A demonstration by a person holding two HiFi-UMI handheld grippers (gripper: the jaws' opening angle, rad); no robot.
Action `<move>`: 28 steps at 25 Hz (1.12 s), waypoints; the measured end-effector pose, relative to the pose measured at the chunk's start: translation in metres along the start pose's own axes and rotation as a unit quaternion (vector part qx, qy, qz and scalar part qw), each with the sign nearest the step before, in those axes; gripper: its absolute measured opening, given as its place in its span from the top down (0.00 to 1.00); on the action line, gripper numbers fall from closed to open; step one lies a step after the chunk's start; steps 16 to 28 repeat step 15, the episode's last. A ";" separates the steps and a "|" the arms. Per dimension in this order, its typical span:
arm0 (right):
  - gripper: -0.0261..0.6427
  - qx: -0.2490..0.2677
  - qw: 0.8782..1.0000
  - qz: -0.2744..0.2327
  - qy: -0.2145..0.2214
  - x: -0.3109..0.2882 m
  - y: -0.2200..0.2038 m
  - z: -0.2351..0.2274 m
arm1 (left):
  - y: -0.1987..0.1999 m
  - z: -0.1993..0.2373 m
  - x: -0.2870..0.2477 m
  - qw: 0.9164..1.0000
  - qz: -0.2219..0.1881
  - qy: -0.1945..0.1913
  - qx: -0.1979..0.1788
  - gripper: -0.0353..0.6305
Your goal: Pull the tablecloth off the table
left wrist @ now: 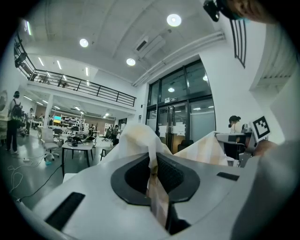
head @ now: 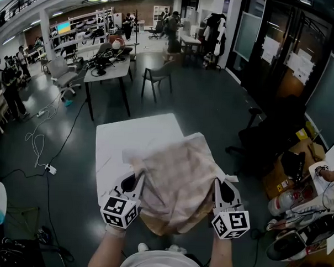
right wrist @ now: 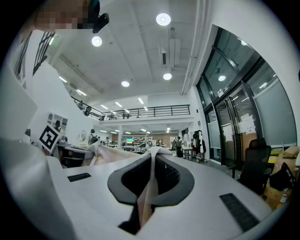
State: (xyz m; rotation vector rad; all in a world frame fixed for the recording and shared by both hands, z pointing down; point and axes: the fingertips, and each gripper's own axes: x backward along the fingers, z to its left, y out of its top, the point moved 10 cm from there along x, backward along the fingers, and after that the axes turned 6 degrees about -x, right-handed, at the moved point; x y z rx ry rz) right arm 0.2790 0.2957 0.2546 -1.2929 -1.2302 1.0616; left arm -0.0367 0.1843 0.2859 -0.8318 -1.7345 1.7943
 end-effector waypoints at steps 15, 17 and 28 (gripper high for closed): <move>0.92 0.007 1.000 -0.002 -0.007 0.002 0.004 -0.008 | 0.002 0.006 -0.005 1.000 0.003 0.012 -0.006 0.90; 0.92 0.007 1.000 -0.002 -0.007 0.002 0.004 -0.008 | 0.002 0.006 -0.005 1.000 0.003 0.012 -0.006 0.90; 0.92 0.007 1.000 -0.002 -0.007 0.002 0.004 -0.008 | 0.002 0.006 -0.005 1.000 0.003 0.012 -0.006 0.90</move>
